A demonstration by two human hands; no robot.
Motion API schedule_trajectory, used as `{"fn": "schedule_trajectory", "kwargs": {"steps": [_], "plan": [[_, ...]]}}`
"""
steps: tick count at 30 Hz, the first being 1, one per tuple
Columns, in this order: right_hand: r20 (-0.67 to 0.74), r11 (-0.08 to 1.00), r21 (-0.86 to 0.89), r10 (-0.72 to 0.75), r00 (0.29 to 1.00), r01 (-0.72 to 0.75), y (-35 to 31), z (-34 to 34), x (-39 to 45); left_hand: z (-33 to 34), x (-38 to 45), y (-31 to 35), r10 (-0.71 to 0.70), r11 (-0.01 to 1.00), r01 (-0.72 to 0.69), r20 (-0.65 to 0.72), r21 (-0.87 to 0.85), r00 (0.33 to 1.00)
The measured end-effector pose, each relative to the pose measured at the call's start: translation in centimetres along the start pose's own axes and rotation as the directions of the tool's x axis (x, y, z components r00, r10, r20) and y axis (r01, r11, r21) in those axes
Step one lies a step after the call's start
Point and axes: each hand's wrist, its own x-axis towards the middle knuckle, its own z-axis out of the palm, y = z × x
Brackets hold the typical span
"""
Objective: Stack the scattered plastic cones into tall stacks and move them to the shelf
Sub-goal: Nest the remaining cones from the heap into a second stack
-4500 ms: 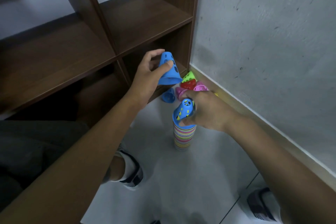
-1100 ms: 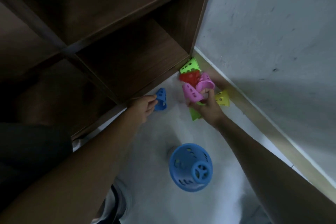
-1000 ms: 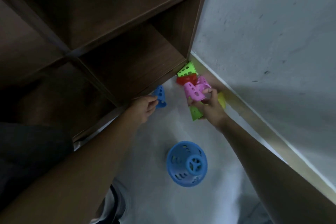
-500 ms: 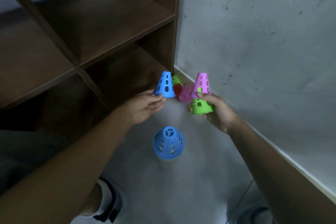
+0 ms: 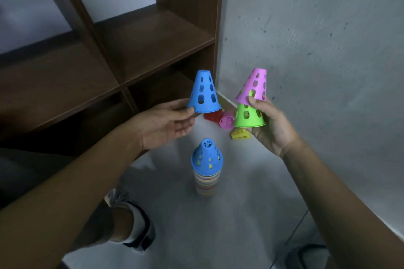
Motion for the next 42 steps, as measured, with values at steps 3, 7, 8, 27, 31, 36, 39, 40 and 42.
{"fn": "schedule_trajectory", "kwargs": {"steps": [3,7,8,27,31,36,39,40,42], "plan": [[0.028,0.997,0.036,-0.062,0.998,0.061,-0.9,1.5,-1.0,-0.1,-2.1,0.5,0.025,0.998,-0.027,0.024,0.059,0.999],[0.08,0.986,0.115,-0.134,0.988,0.124,-2.4,3.6,-1.6,0.0,-3.7,0.5,0.047,0.995,-0.052,0.064,0.086,0.997],[0.086,0.985,0.115,-0.143,0.986,0.132,-2.7,3.9,-1.7,0.0,-3.9,0.3,0.045,0.995,-0.051,0.067,0.09,0.997],[0.006,0.989,-0.084,-0.121,0.993,0.121,0.2,7.5,-2.3,-1.4,-2.7,-6.8,0.226,0.507,-0.152,0.039,0.848,0.973],[0.02,0.981,-0.14,-0.133,0.991,0.134,1.7,8.0,-2.2,-1.9,-2.5,-7.2,0.261,0.472,-0.174,0.052,0.864,0.964],[0.022,0.955,-0.252,-0.159,0.987,0.159,3.7,8.2,-2.6,-2.8,-2.5,-7.1,0.211,0.538,-0.138,0.026,0.832,0.977],[0.069,0.924,-0.336,-0.17,0.983,0.183,4.6,8.1,-3.4,-3.4,-2.7,-7.0,0.181,0.589,-0.097,-0.014,0.803,0.983],[0.083,0.914,-0.358,-0.171,0.982,0.189,5.0,7.9,-3.5,-3.6,-2.8,-6.9,0.175,0.595,-0.077,-0.035,0.8,0.984],[0.077,0.905,-0.376,-0.181,0.98,0.197,5.4,7.6,-3.7,-4.1,-3.0,-6.8,0.166,0.595,-0.048,-0.065,0.802,0.984]]}}
